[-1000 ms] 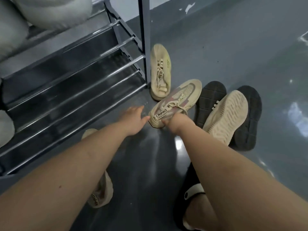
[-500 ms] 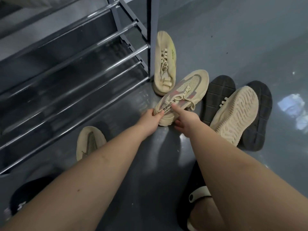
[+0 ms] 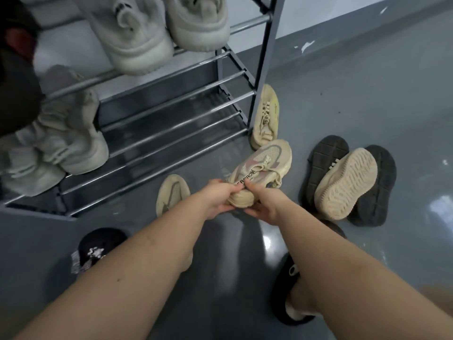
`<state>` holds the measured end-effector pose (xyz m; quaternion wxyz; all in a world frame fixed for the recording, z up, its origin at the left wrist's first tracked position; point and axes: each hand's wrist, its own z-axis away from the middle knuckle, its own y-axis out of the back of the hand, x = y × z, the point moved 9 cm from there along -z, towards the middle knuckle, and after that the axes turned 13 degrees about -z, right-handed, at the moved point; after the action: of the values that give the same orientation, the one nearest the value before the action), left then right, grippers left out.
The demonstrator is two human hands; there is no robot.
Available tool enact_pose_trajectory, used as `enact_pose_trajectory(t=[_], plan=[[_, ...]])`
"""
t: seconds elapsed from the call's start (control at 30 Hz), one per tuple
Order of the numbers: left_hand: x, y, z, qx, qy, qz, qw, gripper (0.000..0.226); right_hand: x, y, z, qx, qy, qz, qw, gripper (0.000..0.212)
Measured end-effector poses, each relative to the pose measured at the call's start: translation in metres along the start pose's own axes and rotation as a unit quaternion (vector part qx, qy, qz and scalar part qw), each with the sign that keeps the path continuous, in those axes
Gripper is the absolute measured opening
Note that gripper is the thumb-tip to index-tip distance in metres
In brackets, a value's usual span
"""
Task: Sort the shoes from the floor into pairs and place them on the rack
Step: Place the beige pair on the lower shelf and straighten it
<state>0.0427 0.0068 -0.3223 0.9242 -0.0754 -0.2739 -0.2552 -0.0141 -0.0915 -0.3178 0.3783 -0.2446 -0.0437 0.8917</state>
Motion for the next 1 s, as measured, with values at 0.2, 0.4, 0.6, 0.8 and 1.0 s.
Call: enact_pose_trajectory(t=[0.2,0.4,0.6,0.8,1.0], plan=[[-0.056,0.048,0.050,-0.025,0.001,-0.103,0.994,0.024,0.049,-0.040,0.027,-0.026,-0.014,0.061,0.998,0.017],[-0.092,0.080,0.071,0.002,-0.032,-0.159,0.987,0.065,0.077,-0.057,0.039,-0.050,-0.009,0.112,0.992,0.008],[-0.122,0.120,0.074,0.141,-0.018,-0.219,0.965,0.070,0.092,-0.028,0.023,-0.006,-0.005,0.158,0.987,0.035],[-0.166,0.135,0.047,0.148,0.076,-0.167,0.972,0.097,0.100,-0.025,0.004,0.015,0.003,0.180,0.984,0.035],[-0.189,0.122,0.026,0.137,0.144,0.036,0.979,0.079,0.124,-0.027,-0.010,0.007,-0.014,0.158,0.987,0.036]])
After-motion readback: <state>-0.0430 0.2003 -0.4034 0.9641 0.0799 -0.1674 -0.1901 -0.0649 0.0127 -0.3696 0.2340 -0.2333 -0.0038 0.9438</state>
